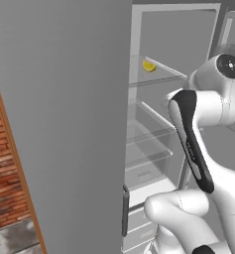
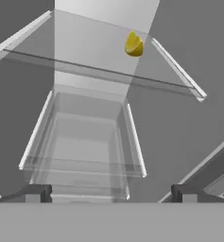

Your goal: There is a bowl on the dining counter. Grab a lemon wedge from the fridge and place it in the bowl. Then get the liquor bottle and glass cup from the cabinet and place them next to the bowl.

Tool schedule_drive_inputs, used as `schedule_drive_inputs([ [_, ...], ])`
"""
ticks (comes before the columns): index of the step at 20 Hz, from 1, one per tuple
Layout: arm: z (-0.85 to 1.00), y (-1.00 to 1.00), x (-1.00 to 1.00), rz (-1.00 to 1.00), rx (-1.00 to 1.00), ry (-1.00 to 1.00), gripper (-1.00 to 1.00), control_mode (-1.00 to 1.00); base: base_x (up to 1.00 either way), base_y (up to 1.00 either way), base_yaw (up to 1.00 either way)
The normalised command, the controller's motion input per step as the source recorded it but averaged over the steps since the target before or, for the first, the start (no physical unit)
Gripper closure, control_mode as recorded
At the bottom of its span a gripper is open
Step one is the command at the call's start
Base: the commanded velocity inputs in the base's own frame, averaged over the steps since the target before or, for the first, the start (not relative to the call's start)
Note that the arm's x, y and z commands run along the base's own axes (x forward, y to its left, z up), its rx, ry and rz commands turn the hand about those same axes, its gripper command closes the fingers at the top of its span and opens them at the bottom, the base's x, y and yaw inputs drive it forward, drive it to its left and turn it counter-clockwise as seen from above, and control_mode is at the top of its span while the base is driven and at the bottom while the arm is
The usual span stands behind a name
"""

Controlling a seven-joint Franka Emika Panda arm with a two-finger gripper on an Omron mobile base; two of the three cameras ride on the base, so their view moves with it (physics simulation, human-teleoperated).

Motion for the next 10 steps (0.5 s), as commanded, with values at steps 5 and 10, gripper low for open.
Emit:
schedule_drive_inputs([
  [5, 0.3, 0.0, 0.23, -0.01, 0.1, -0.02, -1.0, -1.0, 0.0, 0.0, 0.0],
  [10, 0.32, 0.0, 0.05, 0.0, 0.12, -0.15, -1.0, -1.0, 0.0, 0.0, 0.0],
])
